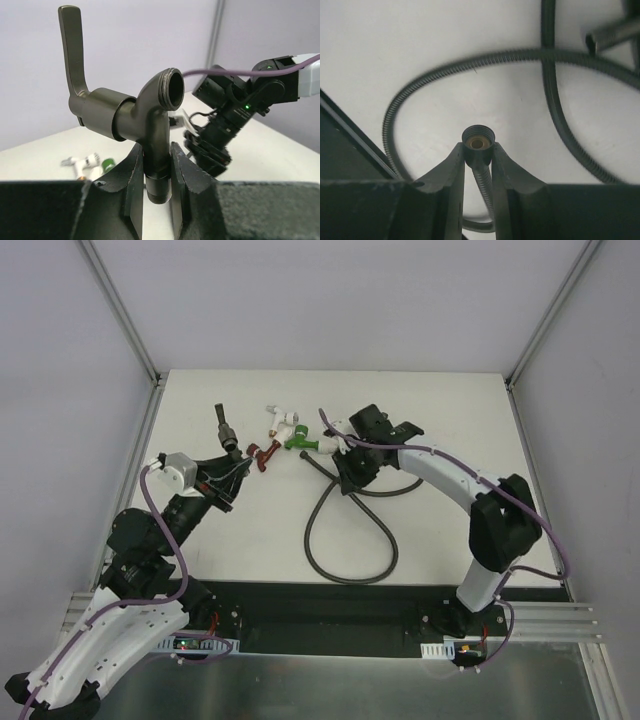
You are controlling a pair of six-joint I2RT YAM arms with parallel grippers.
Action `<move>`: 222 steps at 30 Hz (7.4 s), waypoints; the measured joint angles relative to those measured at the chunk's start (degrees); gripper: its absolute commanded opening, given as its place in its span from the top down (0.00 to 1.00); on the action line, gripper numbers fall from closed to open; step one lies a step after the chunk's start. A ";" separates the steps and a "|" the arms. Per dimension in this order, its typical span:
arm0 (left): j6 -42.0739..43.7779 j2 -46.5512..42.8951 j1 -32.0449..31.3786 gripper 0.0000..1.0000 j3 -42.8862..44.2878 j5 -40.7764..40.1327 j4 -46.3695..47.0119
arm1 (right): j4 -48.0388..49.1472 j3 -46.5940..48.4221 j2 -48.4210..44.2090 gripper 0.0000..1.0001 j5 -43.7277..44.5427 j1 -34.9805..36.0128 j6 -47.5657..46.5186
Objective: Install the water faucets
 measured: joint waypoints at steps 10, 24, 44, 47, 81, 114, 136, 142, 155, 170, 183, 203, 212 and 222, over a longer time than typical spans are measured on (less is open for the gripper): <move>5.38 -2.78 0.02 1.00 -1.57 -6.43 -7.19 | -15.30 -1.46 11.93 0.98 6.97 -1.09 -0.24; 7.04 -2.64 0.02 1.00 -1.66 -7.58 -9.35 | -17.29 0.09 17.49 0.68 15.56 3.10 0.31; 7.06 -2.32 0.02 1.00 -1.66 -7.61 -9.46 | -11.76 -3.80 12.44 0.59 17.59 3.65 2.60; 7.06 -2.29 0.02 1.00 -1.66 -7.61 -9.49 | -10.78 -4.52 12.28 0.62 17.59 3.65 2.91; 0.76 8.44 0.02 1.00 7.10 0.46 -6.97 | -1.46 8.94 -7.39 0.98 11.10 3.63 -4.70; -19.41 35.19 0.02 1.00 28.35 29.03 16.44 | 44.85 -3.82 -23.41 0.98 -44.06 -2.69 6.82; -26.32 40.35 -2.05 1.00 31.85 40.83 21.97 | 43.21 -0.96 -24.61 0.98 -53.13 -4.42 5.86; -26.25 40.74 -2.82 1.00 31.98 41.20 22.12 | 42.69 -0.46 -25.20 0.98 -54.18 -4.42 5.86; -24.81 40.74 -4.68 1.00 32.46 41.97 21.24 | 41.33 -0.11 -25.20 0.98 -53.62 -5.03 5.84; -16.35 40.57 -5.44 1.00 34.03 40.68 15.45 | 38.34 0.50 -25.62 0.98 -52.41 -5.51 4.68; -9.92 40.57 -6.60 1.00 36.98 40.17 8.46 | 37.20 0.50 -25.92 0.98 -51.84 -5.53 3.98; 3.43 42.62 -8.81 1.00 41.83 38.40 -2.10 | 34.07 0.50 -26.01 0.98 -50.77 -6.12 2.23; 5.57 43.25 -8.81 1.00 43.28 37.00 -4.83 | 33.35 0.39 -26.01 0.98 -49.40 -6.36 1.86; 2.16 40.98 -8.81 1.00 37.05 33.68 2.08 | 32.81 -1.49 -27.15 0.98 -46.77 -6.32 1.75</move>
